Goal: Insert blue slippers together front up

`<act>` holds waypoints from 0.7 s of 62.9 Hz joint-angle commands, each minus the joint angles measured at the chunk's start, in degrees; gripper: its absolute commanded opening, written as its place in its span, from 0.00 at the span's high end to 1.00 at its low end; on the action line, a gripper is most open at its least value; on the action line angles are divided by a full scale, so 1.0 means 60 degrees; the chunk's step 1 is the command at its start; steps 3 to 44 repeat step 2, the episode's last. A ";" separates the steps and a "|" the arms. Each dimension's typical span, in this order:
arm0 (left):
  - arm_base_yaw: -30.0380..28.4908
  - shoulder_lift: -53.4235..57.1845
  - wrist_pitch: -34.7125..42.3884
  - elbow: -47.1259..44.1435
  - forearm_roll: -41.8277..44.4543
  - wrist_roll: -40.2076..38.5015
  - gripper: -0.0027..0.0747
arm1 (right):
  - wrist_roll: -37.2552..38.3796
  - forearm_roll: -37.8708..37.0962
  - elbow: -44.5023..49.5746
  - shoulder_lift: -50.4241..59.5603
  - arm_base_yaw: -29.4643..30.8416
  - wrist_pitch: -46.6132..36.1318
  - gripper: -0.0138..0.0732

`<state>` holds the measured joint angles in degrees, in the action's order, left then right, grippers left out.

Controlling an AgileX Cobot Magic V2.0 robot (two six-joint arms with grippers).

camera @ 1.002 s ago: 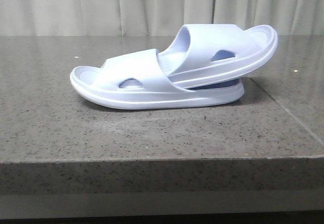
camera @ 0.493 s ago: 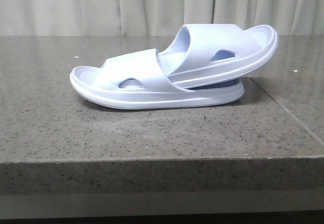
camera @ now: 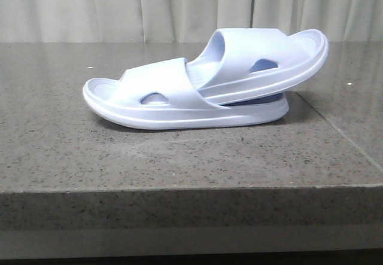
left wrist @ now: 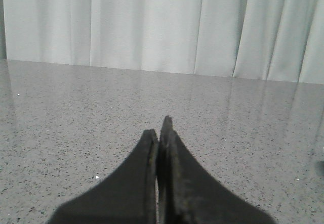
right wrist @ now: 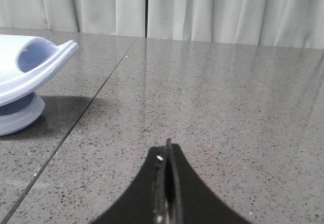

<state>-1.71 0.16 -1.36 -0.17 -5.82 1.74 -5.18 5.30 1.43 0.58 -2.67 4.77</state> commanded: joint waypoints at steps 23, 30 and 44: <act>-0.0014 0.0165 0.0758 -0.0057 -0.0057 -0.0082 0.99 | -0.0068 -0.0062 -0.0044 0.0166 -0.0026 -0.0795 0.98; -0.0014 0.0165 0.0758 -0.0057 -0.0057 -0.0082 0.99 | -0.0068 -0.0062 -0.0044 0.0166 -0.0026 -0.0795 0.98; -0.0014 0.0165 0.0758 -0.0057 -0.0057 -0.0082 0.99 | -0.0068 -0.0062 -0.0044 0.0166 -0.0026 -0.0795 0.98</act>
